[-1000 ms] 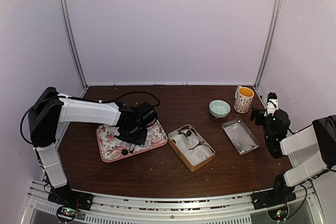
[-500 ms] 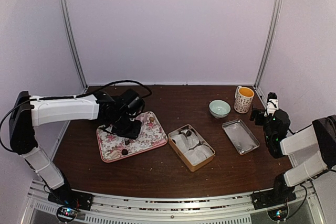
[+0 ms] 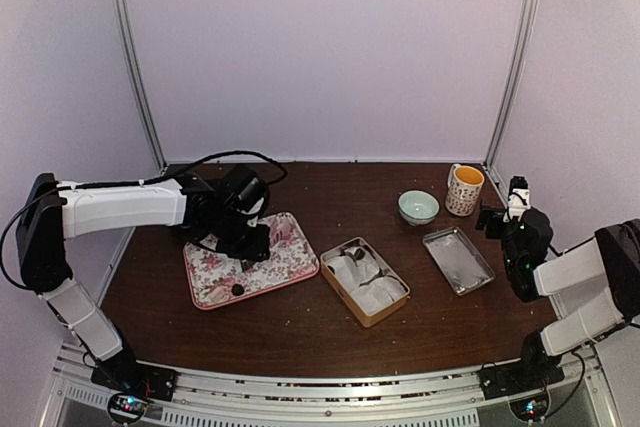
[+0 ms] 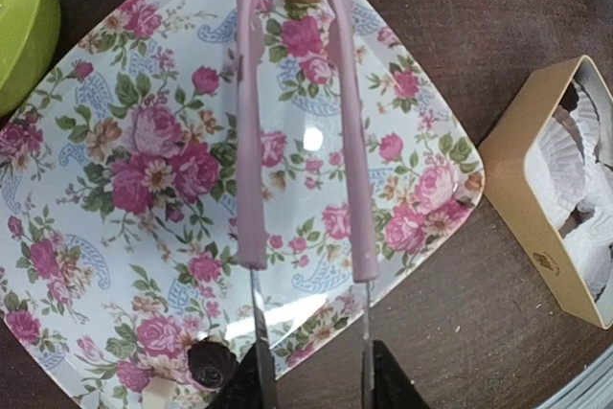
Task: Pack the chocolate
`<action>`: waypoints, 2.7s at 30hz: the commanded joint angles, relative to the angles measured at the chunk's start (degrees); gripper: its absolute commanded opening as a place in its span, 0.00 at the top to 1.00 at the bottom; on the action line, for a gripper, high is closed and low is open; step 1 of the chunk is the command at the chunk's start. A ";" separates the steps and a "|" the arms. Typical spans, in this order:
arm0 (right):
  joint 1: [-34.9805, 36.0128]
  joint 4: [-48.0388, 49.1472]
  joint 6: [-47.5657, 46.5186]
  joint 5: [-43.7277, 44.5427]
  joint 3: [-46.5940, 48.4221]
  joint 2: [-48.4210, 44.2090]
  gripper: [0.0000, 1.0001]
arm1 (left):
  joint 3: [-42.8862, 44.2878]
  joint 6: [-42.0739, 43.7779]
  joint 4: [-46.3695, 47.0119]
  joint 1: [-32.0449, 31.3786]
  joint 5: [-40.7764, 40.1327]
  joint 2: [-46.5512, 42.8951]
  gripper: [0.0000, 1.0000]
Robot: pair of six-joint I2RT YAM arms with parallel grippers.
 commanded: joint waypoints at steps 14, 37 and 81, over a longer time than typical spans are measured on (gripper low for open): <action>-0.51 0.10 0.19 -0.35 0.86 -0.19 0.00 | 5.66 3.80 0.34 0.67 -1.29 7.14 0.65; -0.45 0.15 0.19 -0.35 0.85 -0.19 0.00 | 8.55 5.29 -1.93 0.67 -5.67 11.33 0.73; -0.46 0.15 0.16 -0.35 0.87 -0.19 0.00 | 9.56 12.62 -2.84 -17.06 8.21 2.00 0.83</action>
